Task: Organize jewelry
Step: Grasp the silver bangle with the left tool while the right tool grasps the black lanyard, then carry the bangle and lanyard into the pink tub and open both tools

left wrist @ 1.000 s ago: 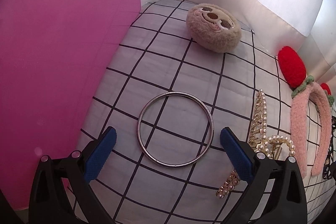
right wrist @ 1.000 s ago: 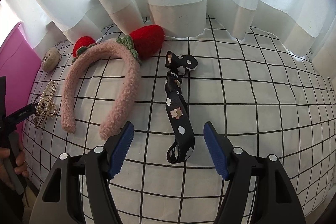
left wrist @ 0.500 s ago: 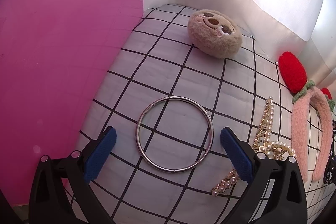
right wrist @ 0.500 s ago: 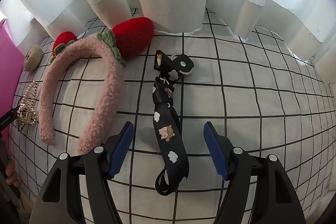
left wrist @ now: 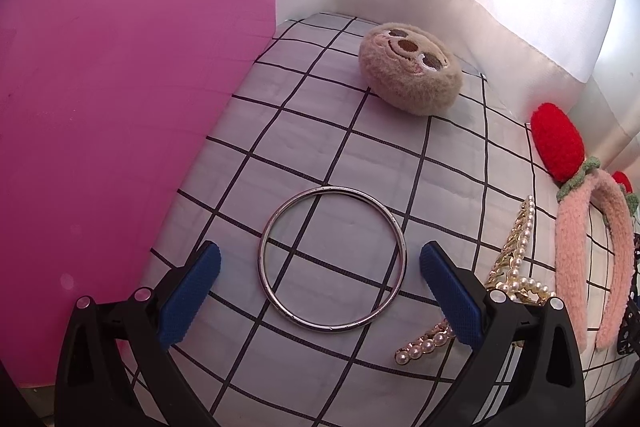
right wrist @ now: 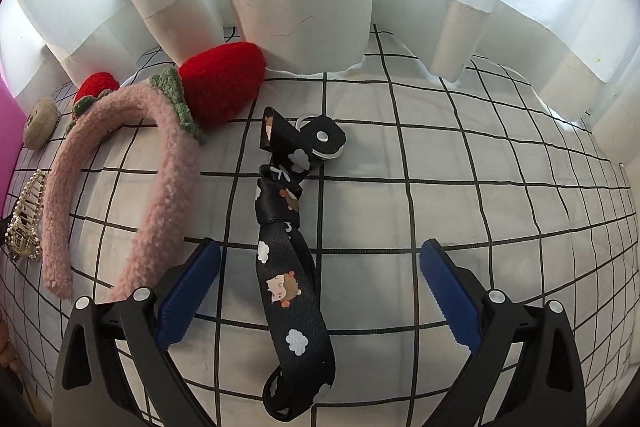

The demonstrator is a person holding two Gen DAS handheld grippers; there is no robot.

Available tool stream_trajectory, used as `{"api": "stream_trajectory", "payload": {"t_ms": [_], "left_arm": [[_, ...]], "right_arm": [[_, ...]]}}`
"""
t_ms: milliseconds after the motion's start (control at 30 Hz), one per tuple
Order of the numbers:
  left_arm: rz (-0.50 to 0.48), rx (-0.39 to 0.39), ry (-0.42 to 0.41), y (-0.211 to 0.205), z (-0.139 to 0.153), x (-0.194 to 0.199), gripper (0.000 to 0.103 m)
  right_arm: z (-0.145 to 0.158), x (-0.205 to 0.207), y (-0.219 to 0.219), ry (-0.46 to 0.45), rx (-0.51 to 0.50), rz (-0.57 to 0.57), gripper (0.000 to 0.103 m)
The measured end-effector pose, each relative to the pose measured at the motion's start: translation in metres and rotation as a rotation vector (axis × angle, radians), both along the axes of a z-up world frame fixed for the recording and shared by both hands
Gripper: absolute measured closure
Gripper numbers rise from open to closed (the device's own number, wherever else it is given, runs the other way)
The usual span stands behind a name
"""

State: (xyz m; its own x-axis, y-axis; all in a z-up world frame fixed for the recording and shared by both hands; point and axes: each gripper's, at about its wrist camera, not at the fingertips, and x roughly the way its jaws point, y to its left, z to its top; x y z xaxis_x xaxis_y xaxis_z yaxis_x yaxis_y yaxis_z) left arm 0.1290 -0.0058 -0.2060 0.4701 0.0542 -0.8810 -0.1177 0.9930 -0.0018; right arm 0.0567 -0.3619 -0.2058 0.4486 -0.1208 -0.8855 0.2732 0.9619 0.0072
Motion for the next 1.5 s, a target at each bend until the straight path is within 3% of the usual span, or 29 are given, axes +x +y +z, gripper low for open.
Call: {"api": "stream_trajectory", "payload": {"t_ms": [167,333,400,500,533,567,867,1500], "left_arm": [[-0.015,-0.004,0.013,0.001,0.003,0.005,0.008],[-0.031,-0.002,-0.004,0.001,0.007,-0.001,0.024],[-0.047,-0.001,-0.011,-0.002,0.009,-0.004,0.033],[-0.049,-0.004,-0.009,-0.002,0.008,-0.005,0.033],[-0.051,-0.007,-0.008,-0.001,0.008,-0.005,0.034],[-0.052,-0.011,-0.007,0.0,0.008,-0.005,0.034],[-0.061,-0.041,-0.012,-0.003,0.02,-0.018,0.034],[-0.177,-0.06,-0.149,-0.02,0.109,-0.061,0.034]], "right_arm": [[0.001,-0.003,0.001,0.018,0.014,0.027,0.01],[-0.002,-0.003,0.017,0.014,0.015,0.052,0.015],[0.0,-0.005,0.023,0.005,0.011,0.066,0.026],[0.002,-0.008,0.035,-0.006,0.001,0.091,0.056],[0.003,-0.008,0.038,-0.007,-0.006,0.097,0.077],[0.003,-0.008,0.042,-0.005,-0.013,0.102,0.086],[0.015,-0.02,0.036,-0.045,0.049,0.102,0.086],[0.092,-0.052,0.039,-0.145,0.092,0.131,0.086]]}}
